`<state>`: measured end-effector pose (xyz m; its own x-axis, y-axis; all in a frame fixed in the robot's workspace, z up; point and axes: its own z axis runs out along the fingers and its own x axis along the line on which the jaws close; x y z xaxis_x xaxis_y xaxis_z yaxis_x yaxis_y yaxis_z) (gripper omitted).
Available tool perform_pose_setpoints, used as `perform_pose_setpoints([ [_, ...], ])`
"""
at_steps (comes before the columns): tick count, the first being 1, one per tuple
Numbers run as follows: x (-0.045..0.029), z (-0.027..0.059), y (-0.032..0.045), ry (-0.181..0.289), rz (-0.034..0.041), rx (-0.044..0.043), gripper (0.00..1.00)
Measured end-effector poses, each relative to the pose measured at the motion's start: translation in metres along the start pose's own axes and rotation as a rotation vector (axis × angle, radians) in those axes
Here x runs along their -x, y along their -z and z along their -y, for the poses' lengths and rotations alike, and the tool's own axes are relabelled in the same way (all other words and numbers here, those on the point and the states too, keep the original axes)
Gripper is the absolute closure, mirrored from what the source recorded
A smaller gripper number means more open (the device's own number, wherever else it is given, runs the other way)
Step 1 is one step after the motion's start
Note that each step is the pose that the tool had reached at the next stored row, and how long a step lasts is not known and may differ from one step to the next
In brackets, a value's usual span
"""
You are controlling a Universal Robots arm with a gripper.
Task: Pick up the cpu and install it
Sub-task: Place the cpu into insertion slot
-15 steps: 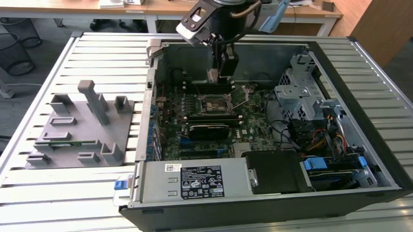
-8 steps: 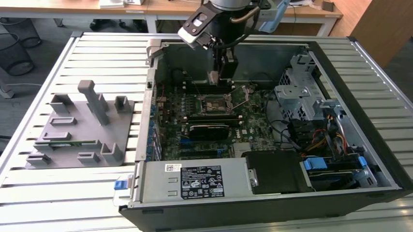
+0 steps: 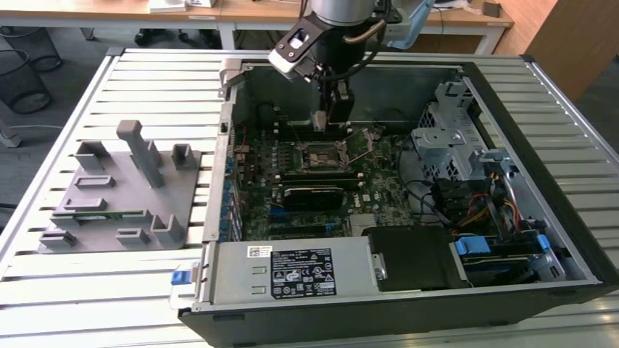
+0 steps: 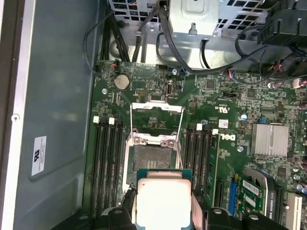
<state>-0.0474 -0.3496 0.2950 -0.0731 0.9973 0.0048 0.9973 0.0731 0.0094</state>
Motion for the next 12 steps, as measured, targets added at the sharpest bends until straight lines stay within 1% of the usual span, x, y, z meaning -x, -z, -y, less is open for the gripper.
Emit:
perform_pose_setpoints([
  [6, -0.0052, -0.0005, -0.0098, -0.002, -0.0002, 0.0002, 0.46],
  [12, -0.0058, -0.0009, -0.0197, -0.004, -0.0002, 0.0000, 0.46],
])
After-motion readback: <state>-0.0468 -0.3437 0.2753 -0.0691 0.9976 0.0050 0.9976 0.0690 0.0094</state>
